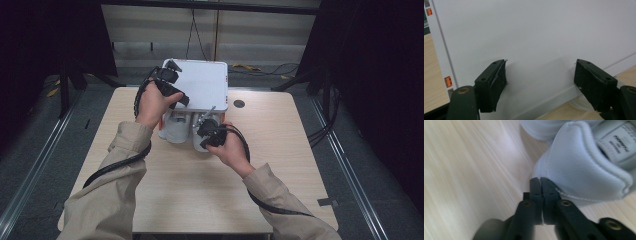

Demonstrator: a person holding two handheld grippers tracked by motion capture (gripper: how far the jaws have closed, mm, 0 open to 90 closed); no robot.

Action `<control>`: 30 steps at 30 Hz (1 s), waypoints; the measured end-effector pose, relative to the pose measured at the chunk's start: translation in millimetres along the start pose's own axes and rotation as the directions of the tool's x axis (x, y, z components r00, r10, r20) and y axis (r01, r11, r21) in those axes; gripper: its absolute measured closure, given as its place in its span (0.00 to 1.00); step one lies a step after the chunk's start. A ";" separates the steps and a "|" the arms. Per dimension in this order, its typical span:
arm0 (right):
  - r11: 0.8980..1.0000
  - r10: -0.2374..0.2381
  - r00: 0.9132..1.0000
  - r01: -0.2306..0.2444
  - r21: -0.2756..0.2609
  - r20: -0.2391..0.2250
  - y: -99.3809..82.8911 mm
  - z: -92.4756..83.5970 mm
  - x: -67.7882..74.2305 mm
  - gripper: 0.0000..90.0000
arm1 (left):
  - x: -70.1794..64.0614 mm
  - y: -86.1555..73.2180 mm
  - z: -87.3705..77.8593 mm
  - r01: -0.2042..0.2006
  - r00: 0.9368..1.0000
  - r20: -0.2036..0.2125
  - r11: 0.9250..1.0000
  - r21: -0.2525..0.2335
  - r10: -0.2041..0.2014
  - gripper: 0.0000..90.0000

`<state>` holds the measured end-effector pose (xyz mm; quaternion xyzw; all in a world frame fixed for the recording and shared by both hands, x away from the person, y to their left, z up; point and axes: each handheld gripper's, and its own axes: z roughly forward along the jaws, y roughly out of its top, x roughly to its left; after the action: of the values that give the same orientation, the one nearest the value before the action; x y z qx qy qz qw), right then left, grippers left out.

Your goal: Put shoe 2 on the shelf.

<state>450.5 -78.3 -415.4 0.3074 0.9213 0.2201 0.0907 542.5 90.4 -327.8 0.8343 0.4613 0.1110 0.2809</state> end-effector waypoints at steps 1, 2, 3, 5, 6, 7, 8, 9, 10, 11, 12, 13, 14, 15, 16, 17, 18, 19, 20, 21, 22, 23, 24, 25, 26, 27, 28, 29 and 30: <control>1.000 -0.005 1.000 0.005 -0.010 -0.007 3.1 4.4 0.1 1.00 | 0.3 -0.4 -0.1 -0.005 1.000 0.002 1.000 -0.001 0.005 0.28; 1.000 -0.020 1.000 0.020 -0.011 -0.001 6.4 8.2 1.3 1.00 | 0.3 -0.7 -0.3 -0.005 1.000 0.002 1.000 -0.003 0.005 0.28; 1.000 -0.024 1.000 0.025 -0.017 0.010 10.0 10.6 3.7 1.00 | 0.1 -1.1 -0.2 -0.001 1.000 0.002 1.000 -0.006 0.001 0.28; 0.999 -0.045 0.998 0.046 -0.026 0.044 16.0 14.8 5.6 1.00 | 0.1 -1.5 -0.2 -0.003 1.000 0.002 1.000 -0.010 0.003 0.28; 0.999 -0.044 0.998 0.045 -0.025 0.044 17.5 17.2 4.3 1.00 | 0.1 -1.6 -0.2 -0.004 1.000 0.002 1.000 -0.010 0.004 0.28; 0.999 -0.028 0.999 0.028 -0.034 0.023 18.1 18.7 2.8 1.00 | 0.1 -1.5 -0.2 -0.004 1.000 0.002 1.000 -0.010 0.004 0.28; 0.999 -0.022 1.000 0.022 -0.034 0.011 18.1 19.1 1.5 1.00 | 0.0 -1.4 -0.1 -0.001 1.000 0.001 1.000 -0.010 0.001 0.28; 0.999 -0.026 1.000 0.026 -0.039 0.008 17.8 19.1 0.5 1.00 | 0.2 -1.2 -0.1 -0.005 1.000 0.002 1.000 -0.008 0.005 0.28; 0.999 -0.026 1.000 0.026 -0.038 0.007 17.7 19.1 0.5 1.00 | 0.2 -1.0 -0.1 -0.006 1.000 0.003 1.000 -0.006 0.006 0.28; 0.999 -0.030 1.000 0.031 -0.038 0.008 17.6 19.1 0.6 1.00 | 0.1 -1.0 -0.1 -0.006 1.000 0.002 1.000 -0.007 0.006 0.28; 0.999 -0.031 1.000 0.031 -0.035 0.008 18.0 19.0 0.5 1.00 | 0.1 -1.1 0.0 -0.006 1.000 0.003 1.000 -0.008 0.006 0.28; 0.999 -0.030 1.000 0.030 -0.033 -0.001 18.4 18.7 -0.6 1.00 | 0.1 -1.3 0.0 -0.004 1.000 0.003 1.000 -0.009 0.004 0.28; 0.999 -0.033 0.999 0.034 -0.038 0.009 18.6 18.4 -1.5 1.00 | 0.1 -1.3 -0.1 -0.005 1.000 0.001 1.000 -0.010 0.005 0.28; 0.998 -0.046 0.998 0.048 -0.037 0.043 18.4 18.8 -1.9 1.00 | 0.1 -1.5 -0.1 -0.006 1.000 0.001 1.000 -0.011 0.006 0.28; 0.999 -0.047 0.998 0.048 -0.023 0.041 17.7 19.2 -4.2 1.00 | 0.3 -1.3 -0.2 -0.006 1.000 0.003 1.000 -0.010 0.006 0.28; 0.999 -0.018 1.000 0.019 -0.038 0.015 16.6 19.2 -6.7 1.00 | 0.7 -1.1 -0.1 -0.008 1.000 0.005 1.000 -0.009 0.008 0.28; 0.999 -0.003 1.000 0.003 -0.044 0.008 16.3 18.6 -7.9 1.00 | 0.8 -1.0 -0.2 -0.008 1.000 0.005 1.000 -0.008 0.008 0.28; 0.999 -0.008 1.000 0.009 -0.045 0.007 17.4 18.9 -8.0 1.00 | 0.5 -0.9 -0.2 -0.008 1.000 0.005 1.000 -0.008 0.008 0.28; 0.999 -0.004 1.000 0.004 -0.052 0.000 18.2 20.0 -8.3 1.00 | 0.5 -1.1 -0.1 -0.008 1.000 0.004 1.000 -0.009 0.008 0.28; 0.999 -0.008 1.000 0.008 -0.045 0.006 20.8 21.4 -7.8 1.00 | 0.3 -1.5 -0.3 -0.007 1.000 0.003 1.000 -0.011 0.007 0.28; 0.999 -0.008 1.000 0.008 -0.045 0.006 20.8 21.4 -7.8 1.00 | 0.3 -1.5 -0.3 -0.007 1.000 0.003 1.000 -0.011 0.007 0.28; 0.999 -0.008 1.000 0.009 -0.050 0.012 21.3 21.5 -7.1 1.00 | 0.3 -1.7 -0.2 -0.006 1.000 0.003 1.000 -0.013 0.007 0.28; 0.999 -0.013 1.000 0.014 -0.045 0.020 21.6 21.9 -7.1 1.00 | 0.2 -1.8 -0.1 -0.005 1.000 0.003 1.000 -0.015 0.005 0.28; 0.999 -0.012 1.000 0.013 -0.052 0.015 21.0 21.8 -7.8 0.99 | 0.0 -1.6 -0.2 -0.005 1.000 0.003 1.000 -0.015 0.005 0.28; 0.998 -0.002 1.000 0.002 -0.056 0.003 19.9 21.6 -7.6 0.92 | 0.5 -1.5 -0.3 -0.008 1.000 0.006 1.000 -0.015 0.008 0.28; 0.998 0.000 1.000 -0.001 -0.060 -0.019 18.5 21.1 -5.9 0.81 | 0.9 -1.4 -0.5 -0.008 1.000 0.009 1.000 -0.016 0.008 0.28; 0.998 0.000 0.999 -0.002 -0.062 -0.039 16.7 19.7 -3.5 0.71 | 1.2 -1.6 -0.7 -0.007 1.000 0.011 1.000 -0.018 0.007 0.28; 0.998 0.004 0.999 -0.006 -0.061 -0.039 14.4 17.0 -0.4 0.64 | 1.4 -2.0 -1.6 -0.003 1.000 0.021 1.000 -0.020 0.003 0.28; 0.999 -0.007 1.000 0.006 -0.050 -0.028 11.6 13.4 1.0 0.62 | 1.8 -2.5 -4.0 0.009 0.999 0.049 1.000 -0.013 -0.008 0.28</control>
<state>459.9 -64.7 -421.9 0.2989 0.9177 0.2470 0.0860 540.0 94.3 -326.1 0.8329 0.4572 0.0924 0.2979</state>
